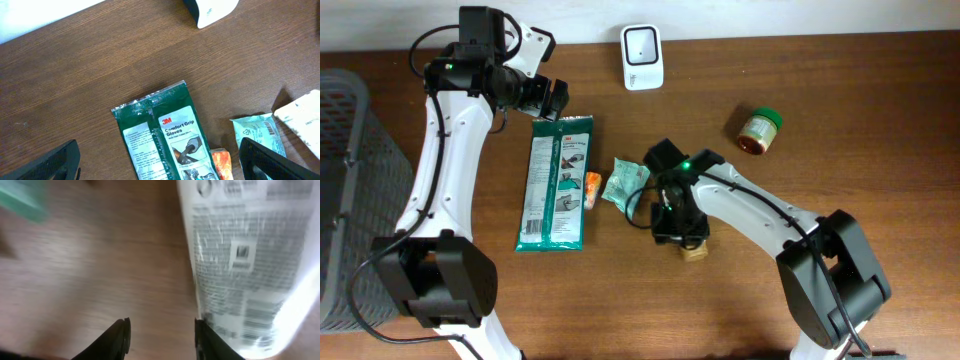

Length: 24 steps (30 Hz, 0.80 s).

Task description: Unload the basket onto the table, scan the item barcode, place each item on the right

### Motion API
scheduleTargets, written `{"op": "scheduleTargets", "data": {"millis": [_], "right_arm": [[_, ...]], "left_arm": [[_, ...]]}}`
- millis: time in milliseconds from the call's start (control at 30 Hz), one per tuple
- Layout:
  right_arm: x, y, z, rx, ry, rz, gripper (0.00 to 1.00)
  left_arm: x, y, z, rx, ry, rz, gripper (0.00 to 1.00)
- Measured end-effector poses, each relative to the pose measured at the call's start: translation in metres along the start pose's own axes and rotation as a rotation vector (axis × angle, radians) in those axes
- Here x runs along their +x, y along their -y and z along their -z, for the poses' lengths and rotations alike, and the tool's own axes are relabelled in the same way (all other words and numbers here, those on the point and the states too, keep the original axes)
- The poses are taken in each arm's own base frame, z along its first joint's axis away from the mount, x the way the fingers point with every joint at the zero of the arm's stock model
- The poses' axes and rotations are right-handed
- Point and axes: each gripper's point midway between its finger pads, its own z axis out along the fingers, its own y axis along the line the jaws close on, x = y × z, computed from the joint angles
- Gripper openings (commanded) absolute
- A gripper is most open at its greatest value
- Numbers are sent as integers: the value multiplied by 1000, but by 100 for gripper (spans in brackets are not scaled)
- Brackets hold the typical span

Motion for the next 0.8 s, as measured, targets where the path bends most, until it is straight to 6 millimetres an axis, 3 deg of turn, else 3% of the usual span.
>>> {"op": "scheduleTargets", "data": {"millis": [200,300,467,633,800], "right_arm": [[4,49,5,151,-30,-97,40],[-13,78,12,197,8,-148,40],[-54,106,20,189,124,-127,41],[-97,110,29,148,274,-29,41],[-138,77,41,6,434,130,47]], "left_arm": [[0,0,0,0,0,0,99],[0,0,0,0,0,0,99],[0,0,0,0,0,0,99],[0,0,0,0,0,0,99],[0,0,0,0,0,0,99]]}}
